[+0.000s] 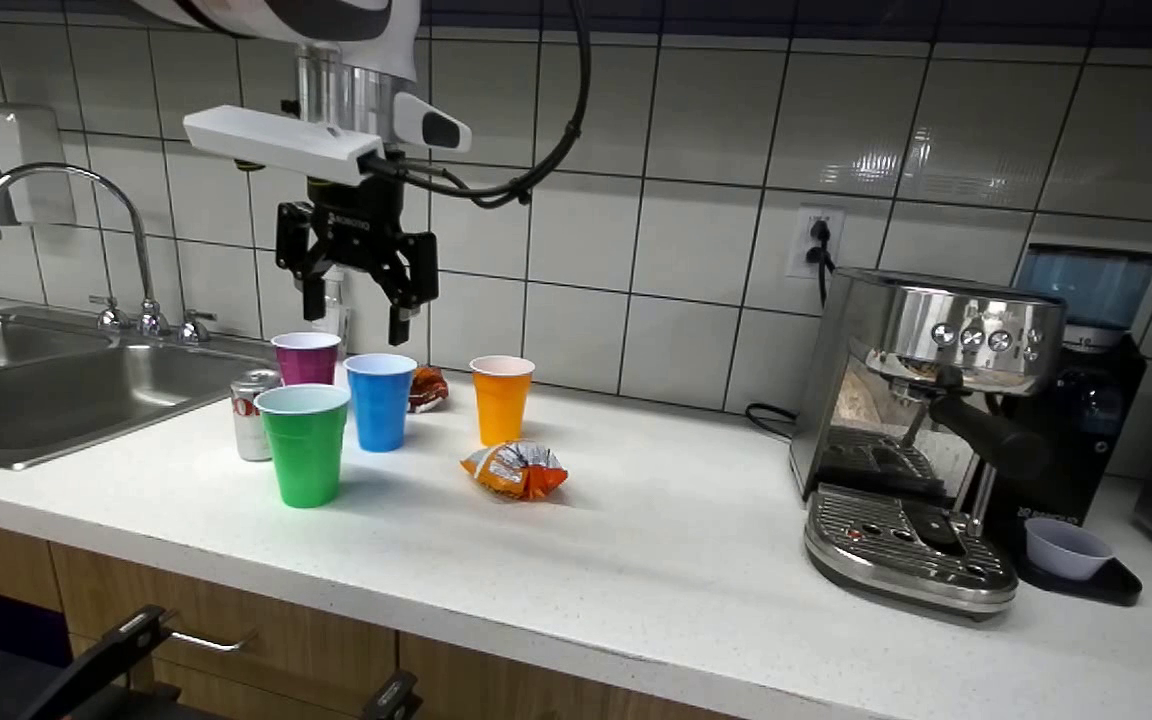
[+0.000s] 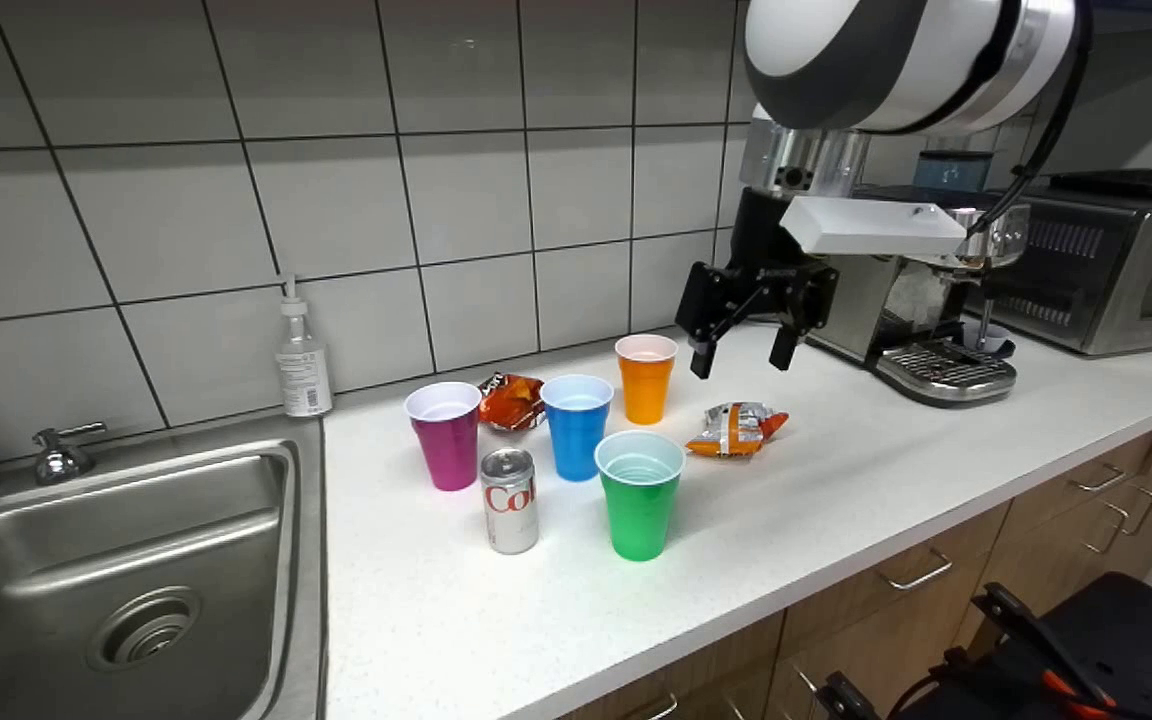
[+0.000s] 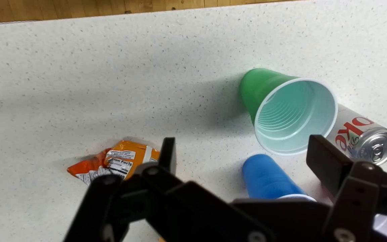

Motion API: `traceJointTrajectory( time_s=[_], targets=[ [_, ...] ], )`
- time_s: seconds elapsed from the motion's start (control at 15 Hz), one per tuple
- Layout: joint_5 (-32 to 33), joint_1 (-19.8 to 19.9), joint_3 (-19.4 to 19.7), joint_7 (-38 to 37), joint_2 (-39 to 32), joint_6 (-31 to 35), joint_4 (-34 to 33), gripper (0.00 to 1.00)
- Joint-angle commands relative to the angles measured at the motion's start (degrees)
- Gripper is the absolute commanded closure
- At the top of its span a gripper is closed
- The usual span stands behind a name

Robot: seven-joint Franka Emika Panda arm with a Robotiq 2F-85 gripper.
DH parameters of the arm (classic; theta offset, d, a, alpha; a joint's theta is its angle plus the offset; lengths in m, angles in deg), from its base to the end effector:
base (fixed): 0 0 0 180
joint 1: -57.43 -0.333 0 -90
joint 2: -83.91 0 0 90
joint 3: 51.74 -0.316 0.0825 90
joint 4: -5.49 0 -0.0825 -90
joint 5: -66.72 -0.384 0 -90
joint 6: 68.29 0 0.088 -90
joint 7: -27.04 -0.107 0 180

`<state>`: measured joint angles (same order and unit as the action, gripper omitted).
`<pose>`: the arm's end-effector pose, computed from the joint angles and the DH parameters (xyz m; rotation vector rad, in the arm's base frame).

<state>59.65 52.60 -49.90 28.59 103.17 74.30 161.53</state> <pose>0.3945 0.0207 0.3376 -3.0460 0.0210 -0.1516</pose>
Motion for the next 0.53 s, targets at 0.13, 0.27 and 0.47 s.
traceJointTrajectory(
  time_s=[0.13,0.27,0.47],
  targets=[
    [-0.8,-0.7,-1.7,0.5,-5.7,2.6,-3.5,0.0],
    [-0.5,-0.8,-2.3,0.4,-7.3,3.4,-4.4,0.0],
    [0.4,-0.9,-3.3,0.1,-9.3,4.2,-5.3,0.0]
  ],
)
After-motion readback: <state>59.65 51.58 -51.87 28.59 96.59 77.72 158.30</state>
